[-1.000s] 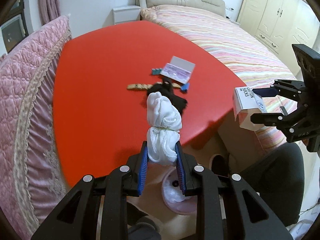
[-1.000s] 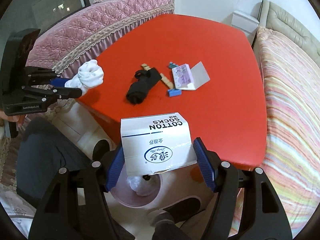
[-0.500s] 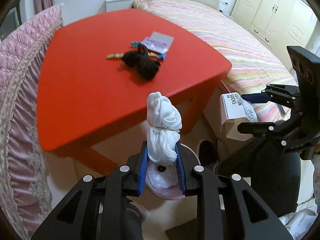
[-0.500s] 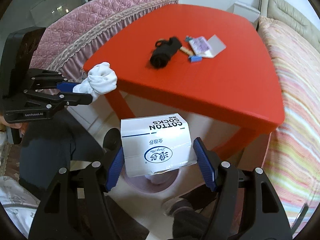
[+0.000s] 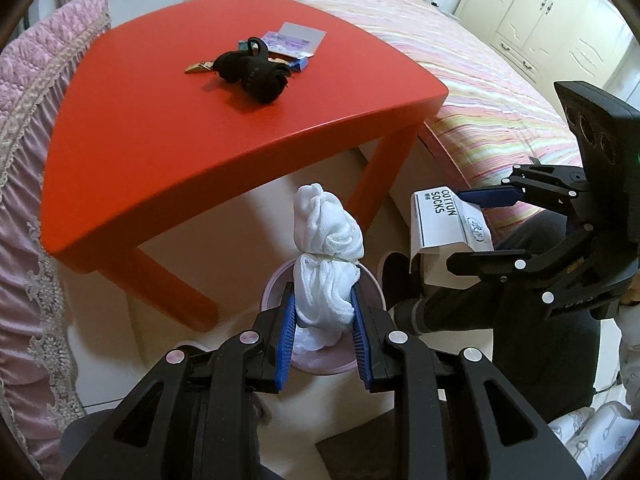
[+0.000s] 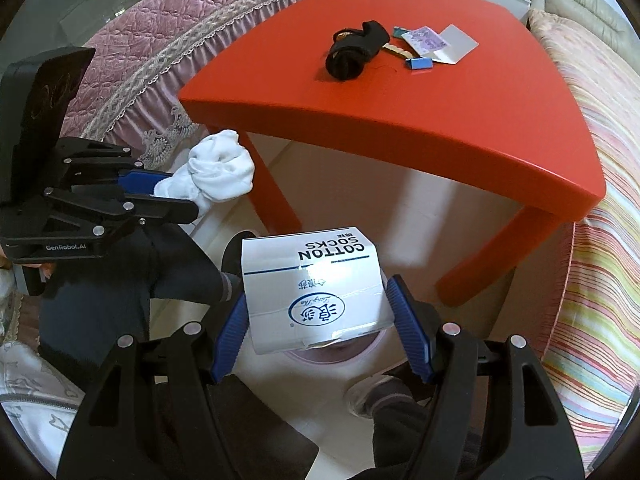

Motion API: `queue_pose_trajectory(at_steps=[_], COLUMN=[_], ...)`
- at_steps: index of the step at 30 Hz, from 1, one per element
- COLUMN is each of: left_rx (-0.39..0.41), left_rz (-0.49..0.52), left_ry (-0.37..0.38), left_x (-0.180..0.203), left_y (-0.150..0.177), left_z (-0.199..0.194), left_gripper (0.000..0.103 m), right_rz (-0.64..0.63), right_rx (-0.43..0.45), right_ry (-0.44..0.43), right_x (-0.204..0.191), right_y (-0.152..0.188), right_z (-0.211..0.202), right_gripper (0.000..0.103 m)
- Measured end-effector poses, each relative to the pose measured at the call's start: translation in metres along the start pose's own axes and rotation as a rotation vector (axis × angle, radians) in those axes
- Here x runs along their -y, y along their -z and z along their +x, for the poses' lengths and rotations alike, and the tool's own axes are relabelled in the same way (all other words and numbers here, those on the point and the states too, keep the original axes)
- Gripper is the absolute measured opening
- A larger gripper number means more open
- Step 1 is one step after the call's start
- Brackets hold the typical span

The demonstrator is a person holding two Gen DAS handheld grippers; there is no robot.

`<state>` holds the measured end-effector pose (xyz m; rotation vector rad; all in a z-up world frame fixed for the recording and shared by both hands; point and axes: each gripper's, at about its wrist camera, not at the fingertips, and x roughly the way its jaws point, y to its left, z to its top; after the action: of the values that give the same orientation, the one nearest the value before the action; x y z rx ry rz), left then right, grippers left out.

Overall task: Collect trash
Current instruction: 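Carry socks and box over the wastebasket and open both grippers, then move both open grippers back over the table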

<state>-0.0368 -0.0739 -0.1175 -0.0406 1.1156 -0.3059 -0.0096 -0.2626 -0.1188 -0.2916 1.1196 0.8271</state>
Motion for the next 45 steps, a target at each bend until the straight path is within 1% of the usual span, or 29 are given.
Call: queue_pose_trajectory(at_steps=[2,4,5,6,7,8,9,10,11,12,13,15,18,31,45], left_rx=[0.000,0.001,0.007,0.008,0.011,0.020,0.025,0.031,0.036,0.042,0.045,0.043,0.043,0.056,0.066], left_rz=[0.002,0.002,0.002,0.005,0.007,0.005,0.002,-0.003,-0.007,-0.010,-0.014,-0.028,-0.041,-0.046,-0.074], left_ry=[0.005,0.019,0.027,0.031,0.035,0.040,0.039,0.034,0.029,0.023,0.019,0.006,0.000,-0.015,-0.022], left_x=[0.000,-0.001,-0.001,-0.001,0.000,0.000,-0.001,-0.002,-0.002,-0.003,-0.004,-0.007,-0.011,-0.013,-0.021], left_y=[0.000,0.000,0.000,-0.001,-0.002,-0.002,-0.003,-0.003,-0.005,-0.005,-0.005,-0.006,-0.005,-0.005,-0.015], left_z=[0.000,0.001,0.000,0.000,0.000,-0.001,-0.002,-0.002,-0.002,-0.002,-0.003,-0.002,-0.002,-0.008,-0.019], left_gripper=[0.026,0.028,0.031,0.040,0.047,0.061,0.073,0.078,0.086,0.088,0.088,0.092,0.094,0.095,0.095], right_rz=[-0.002,-0.006,-0.009,-0.012,-0.015,-0.013,-0.010,-0.009,-0.007,-0.003,0.003,0.010,0.022,0.034,0.044], right_rx=[-0.001,-0.007,-0.011,-0.016,-0.018,-0.019,-0.021,-0.021,-0.022,-0.024,-0.023,-0.023,-0.024,-0.012,0.010], right_ry=[-0.004,-0.016,-0.021,-0.020,-0.017,-0.021,-0.021,-0.017,-0.015,-0.015,-0.013,-0.010,-0.013,-0.008,-0.003], right_x=[0.000,-0.001,-0.001,-0.002,-0.002,-0.002,-0.002,-0.002,-0.002,-0.001,0.000,0.001,0.003,0.005,0.012], right_y=[0.000,0.000,0.000,0.001,0.001,0.001,0.001,0.002,0.002,0.003,0.003,0.005,0.006,0.002,-0.011], right_z=[0.000,0.000,0.001,0.002,0.003,0.003,0.003,0.004,0.004,0.004,0.004,0.004,0.005,0.000,-0.013], right_gripper=[0.067,0.068,0.069,0.075,0.082,0.083,0.084,0.088,0.088,0.089,0.091,0.094,0.095,0.098,0.098])
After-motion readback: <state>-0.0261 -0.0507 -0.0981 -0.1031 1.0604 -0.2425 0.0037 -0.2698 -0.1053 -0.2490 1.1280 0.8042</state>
